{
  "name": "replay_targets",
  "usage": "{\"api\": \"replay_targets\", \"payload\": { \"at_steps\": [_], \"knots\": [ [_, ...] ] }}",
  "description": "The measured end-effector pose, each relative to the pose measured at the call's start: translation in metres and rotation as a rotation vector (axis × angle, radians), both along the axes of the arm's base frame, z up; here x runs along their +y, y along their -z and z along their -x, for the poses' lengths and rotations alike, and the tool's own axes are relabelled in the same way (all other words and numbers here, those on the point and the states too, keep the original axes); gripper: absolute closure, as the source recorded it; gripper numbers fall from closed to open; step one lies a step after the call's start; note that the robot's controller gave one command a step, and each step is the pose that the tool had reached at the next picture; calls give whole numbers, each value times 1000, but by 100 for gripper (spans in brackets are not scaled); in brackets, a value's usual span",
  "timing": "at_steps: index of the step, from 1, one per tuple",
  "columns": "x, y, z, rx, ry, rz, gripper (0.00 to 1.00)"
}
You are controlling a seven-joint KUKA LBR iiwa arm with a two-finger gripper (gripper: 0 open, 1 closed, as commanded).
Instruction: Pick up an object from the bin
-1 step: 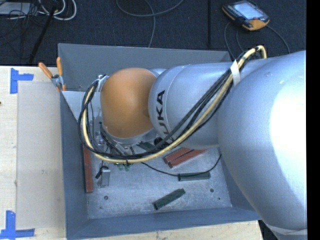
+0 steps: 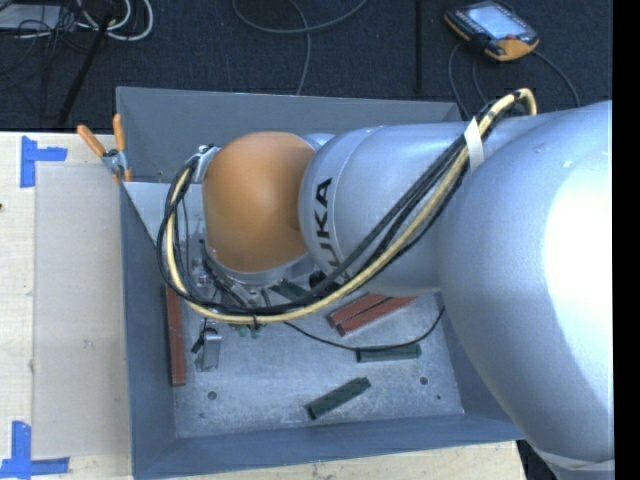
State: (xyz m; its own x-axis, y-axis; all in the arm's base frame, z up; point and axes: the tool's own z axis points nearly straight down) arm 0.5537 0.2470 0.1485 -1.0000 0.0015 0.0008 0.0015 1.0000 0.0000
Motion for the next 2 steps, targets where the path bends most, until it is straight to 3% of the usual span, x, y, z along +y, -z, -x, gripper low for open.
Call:
{"api": "replay_targets", "payload": {
  "at_steps": [1,2],
  "knots": [
    [-3,26,31,-8,-130,-2,0],
    [-9,62,35,0,-143,-1,0]
  ]
}}
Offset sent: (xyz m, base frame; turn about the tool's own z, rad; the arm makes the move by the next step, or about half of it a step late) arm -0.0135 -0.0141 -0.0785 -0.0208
